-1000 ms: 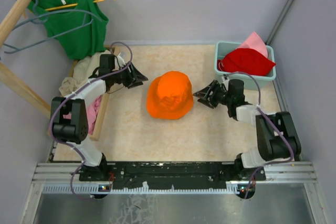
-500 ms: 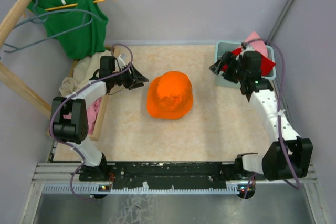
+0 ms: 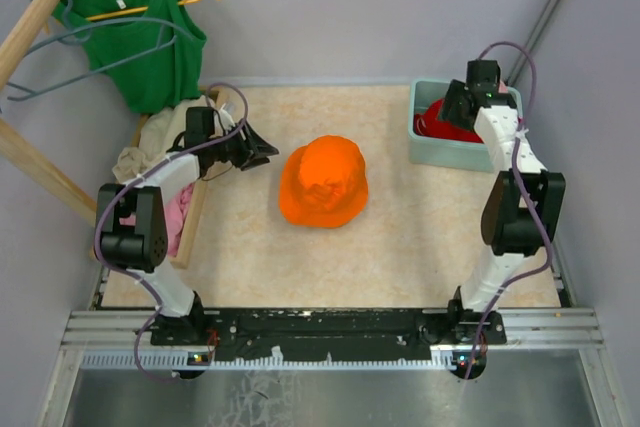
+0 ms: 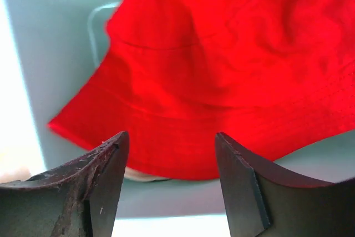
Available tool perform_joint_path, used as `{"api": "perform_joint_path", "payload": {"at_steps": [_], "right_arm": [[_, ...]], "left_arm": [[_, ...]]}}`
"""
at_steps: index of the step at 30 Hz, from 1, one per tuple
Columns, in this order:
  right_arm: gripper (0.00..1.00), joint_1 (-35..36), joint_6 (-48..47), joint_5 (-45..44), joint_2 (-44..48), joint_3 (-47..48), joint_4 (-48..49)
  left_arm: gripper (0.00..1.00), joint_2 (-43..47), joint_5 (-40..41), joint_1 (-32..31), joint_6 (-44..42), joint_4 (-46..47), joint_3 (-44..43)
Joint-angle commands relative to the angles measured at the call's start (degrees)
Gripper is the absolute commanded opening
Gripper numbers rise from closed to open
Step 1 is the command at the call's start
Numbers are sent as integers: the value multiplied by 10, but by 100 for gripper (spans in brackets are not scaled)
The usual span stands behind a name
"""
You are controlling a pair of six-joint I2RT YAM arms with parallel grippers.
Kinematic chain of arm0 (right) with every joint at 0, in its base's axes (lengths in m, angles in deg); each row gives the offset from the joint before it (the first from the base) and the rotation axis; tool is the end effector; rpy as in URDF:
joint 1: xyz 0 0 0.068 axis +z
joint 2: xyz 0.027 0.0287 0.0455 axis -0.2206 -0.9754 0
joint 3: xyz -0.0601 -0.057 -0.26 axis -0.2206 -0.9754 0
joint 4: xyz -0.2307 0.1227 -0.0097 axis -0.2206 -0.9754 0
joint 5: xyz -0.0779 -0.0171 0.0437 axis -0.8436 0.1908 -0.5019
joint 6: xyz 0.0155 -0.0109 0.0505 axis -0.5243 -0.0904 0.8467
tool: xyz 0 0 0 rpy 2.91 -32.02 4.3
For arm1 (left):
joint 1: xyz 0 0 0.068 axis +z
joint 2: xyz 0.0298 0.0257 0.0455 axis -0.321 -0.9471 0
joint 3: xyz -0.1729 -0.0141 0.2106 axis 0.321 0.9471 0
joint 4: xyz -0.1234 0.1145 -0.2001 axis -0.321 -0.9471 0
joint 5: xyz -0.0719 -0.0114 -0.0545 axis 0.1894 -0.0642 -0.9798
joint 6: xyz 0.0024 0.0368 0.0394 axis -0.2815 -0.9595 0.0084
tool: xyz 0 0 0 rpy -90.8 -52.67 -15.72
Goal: Stack the hats
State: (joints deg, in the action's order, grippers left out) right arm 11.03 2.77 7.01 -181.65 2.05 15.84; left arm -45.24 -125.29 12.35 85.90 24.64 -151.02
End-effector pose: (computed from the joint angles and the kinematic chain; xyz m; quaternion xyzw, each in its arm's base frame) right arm 0.4046 -0.0150 0.3080 0.1692 0.9029 0.0162 0.3948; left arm 0.3676 -0.0630 0.2184 -0.0885 0.8579 -0.4232 0.2776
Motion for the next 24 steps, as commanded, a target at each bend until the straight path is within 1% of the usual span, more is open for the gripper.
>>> {"api": "perform_joint_path", "payload": {"at_steps": [1, 8, 13, 16, 19, 24], "right_arm": [[62, -25, -19, -11, -23, 64, -1], [58, -29, -25, -31, -70, 128, 30], [58, -29, -26, -27, -140, 211, -9], [58, -29, -22, -24, -170, 244, -31], [59, -28, -23, -23, -183, 258, -43], [58, -26, -27, -23, -189, 250, -38]], "left_arm": [[56, -11, -6, 10, -11, 9, -12], [56, -21, -11, 20, -11, 13, -12], [56, -28, -13, 28, -10, 15, -11], [56, -29, -14, 33, -8, 16, -8], [56, -28, -12, 36, -8, 17, -5], [56, -29, -12, 40, -4, 21, 3]]}}
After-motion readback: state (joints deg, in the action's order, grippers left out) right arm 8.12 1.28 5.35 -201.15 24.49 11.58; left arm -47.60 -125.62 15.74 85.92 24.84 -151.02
